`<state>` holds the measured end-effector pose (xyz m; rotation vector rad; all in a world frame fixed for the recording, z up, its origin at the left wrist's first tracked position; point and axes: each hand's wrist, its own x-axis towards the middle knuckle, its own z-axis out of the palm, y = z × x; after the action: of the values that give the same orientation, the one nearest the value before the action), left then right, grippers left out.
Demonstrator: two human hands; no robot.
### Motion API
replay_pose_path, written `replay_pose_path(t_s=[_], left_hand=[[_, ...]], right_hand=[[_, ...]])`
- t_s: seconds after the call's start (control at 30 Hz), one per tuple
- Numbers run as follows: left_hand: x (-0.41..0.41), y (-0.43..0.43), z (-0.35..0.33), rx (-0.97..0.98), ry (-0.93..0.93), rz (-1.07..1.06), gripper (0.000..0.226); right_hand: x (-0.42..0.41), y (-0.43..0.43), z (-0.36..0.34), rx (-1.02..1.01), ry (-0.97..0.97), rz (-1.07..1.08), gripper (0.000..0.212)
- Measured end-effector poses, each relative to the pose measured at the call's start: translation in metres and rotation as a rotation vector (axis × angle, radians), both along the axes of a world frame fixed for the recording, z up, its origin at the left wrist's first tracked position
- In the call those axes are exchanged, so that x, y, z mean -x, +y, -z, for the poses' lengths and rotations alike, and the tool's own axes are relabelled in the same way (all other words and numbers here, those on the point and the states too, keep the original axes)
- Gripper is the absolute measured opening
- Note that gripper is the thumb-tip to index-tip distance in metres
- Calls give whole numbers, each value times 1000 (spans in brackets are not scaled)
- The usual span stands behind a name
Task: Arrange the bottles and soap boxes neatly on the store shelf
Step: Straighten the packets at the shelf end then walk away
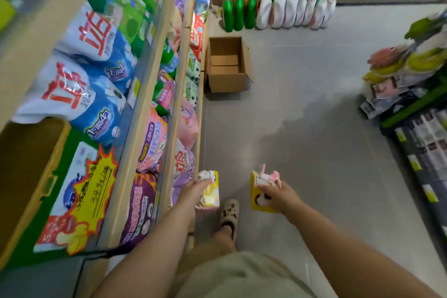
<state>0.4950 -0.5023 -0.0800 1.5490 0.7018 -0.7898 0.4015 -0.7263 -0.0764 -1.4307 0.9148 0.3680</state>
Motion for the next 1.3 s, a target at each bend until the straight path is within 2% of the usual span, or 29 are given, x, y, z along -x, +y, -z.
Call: replay_pose_path(t_s=[0.2, 0.3, 0.47, 0.67, 0.77, 0.93, 1.0, 1.1, 1.2, 1.3], left_hand=[[-105, -30, 8, -112, 23, 51, 28], [-153, -47, 13, -131, 48, 51, 20], [-223, -82, 32, -129, 100, 19, 44], [-331, -144, 44, -154, 140, -48, 45], [-391, -180, 38, -187, 133, -69, 49], [-480, -234, 28, -133, 87, -116, 51], [-508, -249, 29, -102, 142, -179, 48], [-557, -267, 38, 34, 263, -302, 39], [-622, -277, 47, 95, 291, -374, 30], [-696, -281, 51, 35, 253, -294, 40]], right_hand=[[-67, -56, 13, 86, 89, 104, 15], [-94, -79, 17, 75, 109, 158, 22], [-157, -126, 30, 112, 156, 171, 39], [-288, -203, 52, 141, 167, 158, 51], [-360, -243, 46, 169, 179, 41, 48], [-471, -290, 33, 173, 186, -66, 50], [-509, -299, 30, 180, 169, -71, 54], [-566, -312, 33, 210, 227, -176, 42], [-617, -322, 41, 178, 263, -100, 42], [-666, -326, 42, 136, 247, -20, 53]])
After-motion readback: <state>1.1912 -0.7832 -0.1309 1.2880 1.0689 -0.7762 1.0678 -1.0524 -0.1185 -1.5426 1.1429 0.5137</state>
